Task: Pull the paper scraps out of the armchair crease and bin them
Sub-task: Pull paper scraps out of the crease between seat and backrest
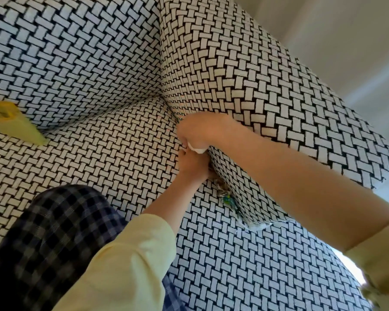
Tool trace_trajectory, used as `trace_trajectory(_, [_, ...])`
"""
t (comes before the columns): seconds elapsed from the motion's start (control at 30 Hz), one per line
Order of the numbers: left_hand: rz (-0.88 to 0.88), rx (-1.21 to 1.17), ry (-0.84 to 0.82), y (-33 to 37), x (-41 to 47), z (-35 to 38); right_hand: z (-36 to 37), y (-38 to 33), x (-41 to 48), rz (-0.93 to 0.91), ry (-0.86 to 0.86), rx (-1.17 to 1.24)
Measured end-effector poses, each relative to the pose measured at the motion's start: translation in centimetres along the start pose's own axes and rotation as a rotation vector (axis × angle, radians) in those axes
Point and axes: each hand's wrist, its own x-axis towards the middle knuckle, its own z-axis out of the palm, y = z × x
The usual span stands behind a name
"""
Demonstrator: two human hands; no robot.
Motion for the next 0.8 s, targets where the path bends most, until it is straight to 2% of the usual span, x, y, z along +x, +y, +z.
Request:
trace_trajectory(0.07, [-0.072, -0.158, 0.074, 0.0, 0.0, 0.5, 0.5, -0.6, 0.2, -0.027, -0.024, -0.067])
trace_trajectory(0.17, [-0.047, -0.034, 0.082, -0.3, -0.3, 0.8, 0.9, -1.1, 0.4, -0.057, -0.014, -0.103])
trace_trajectory(0.27, [0.080, -0.080, 0.181, -0.5, -1.2, 0.3, 1.0, -0.9, 0.6, -0.016, 0.012, -0.070])
trace_trajectory(0.37, [0.118, -0.233, 0.129, -1.4, -2.4, -1.1, 1.3, -0.9, 0.3, -0.002, 0.112, 0.017])
trace_trajectory(0.5, [-0.035, -0.546, 0.014, -3.4, -3.4, -3.0, 2.0, -1.7, -0.3, 0.082, 0.219, 0.091])
trace_trajectory(0.6, [-0.222, -0.693, -0.066, -4.2, -4.1, -3.6, 5.3, -2.5, -1.1, 0.208, 0.304, 0.342])
trace_trajectory(0.73, [-0.480, -1.460, -0.112, -3.3, -5.2, -3.9, 10.5, -4.5, -2.7, 0.370, 0.527, 0.948])
trace_trajectory(0.8, [-0.549, -1.715, -0.146, -2.4, -6.1, -3.7, 11.7, -6.0, -3.5, 0.479, 0.551, 1.159])
